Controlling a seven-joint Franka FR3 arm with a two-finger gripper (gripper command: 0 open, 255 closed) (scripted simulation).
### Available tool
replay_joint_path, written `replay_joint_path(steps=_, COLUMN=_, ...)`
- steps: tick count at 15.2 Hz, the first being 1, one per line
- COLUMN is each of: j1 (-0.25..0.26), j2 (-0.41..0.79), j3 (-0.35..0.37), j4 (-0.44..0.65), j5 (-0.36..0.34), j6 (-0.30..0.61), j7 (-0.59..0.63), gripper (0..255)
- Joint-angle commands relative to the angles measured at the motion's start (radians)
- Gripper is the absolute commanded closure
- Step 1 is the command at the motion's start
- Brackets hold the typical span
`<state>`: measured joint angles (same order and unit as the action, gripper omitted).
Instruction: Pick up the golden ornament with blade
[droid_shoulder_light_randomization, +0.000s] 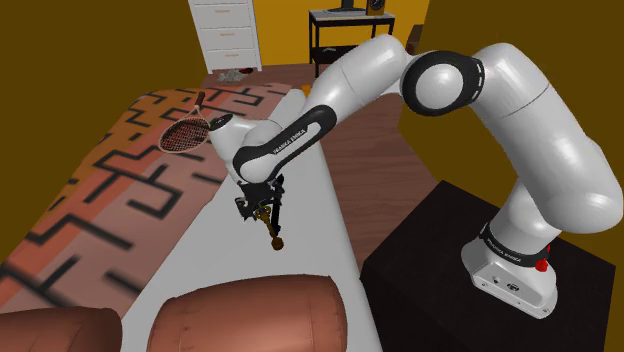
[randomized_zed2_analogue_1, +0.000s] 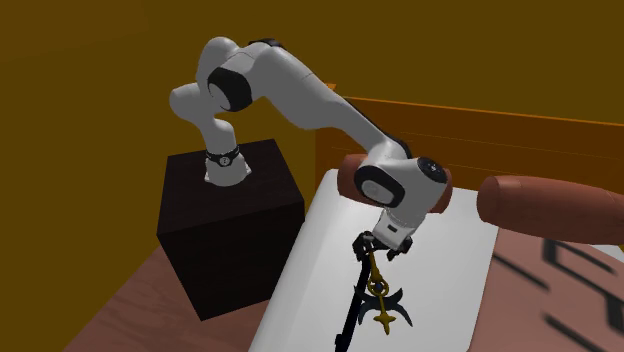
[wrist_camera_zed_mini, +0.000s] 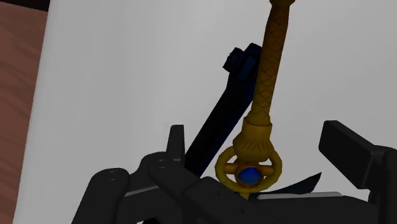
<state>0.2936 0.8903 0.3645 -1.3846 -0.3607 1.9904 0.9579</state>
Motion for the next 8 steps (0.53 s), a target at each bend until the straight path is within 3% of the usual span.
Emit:
replay_joint_path(steps=1, j1=0.021, j2=0.059, j3=-0.01, j4=0.08, j5=-0.003, j6=-0.021, j7=0.003, gripper=0)
replay_joint_path(steps=8, j1=0.033, j2=0.132, j3=-0.026, j4=0.106, j5=-0.018, j6=0.027, j7=0.008, gripper=0)
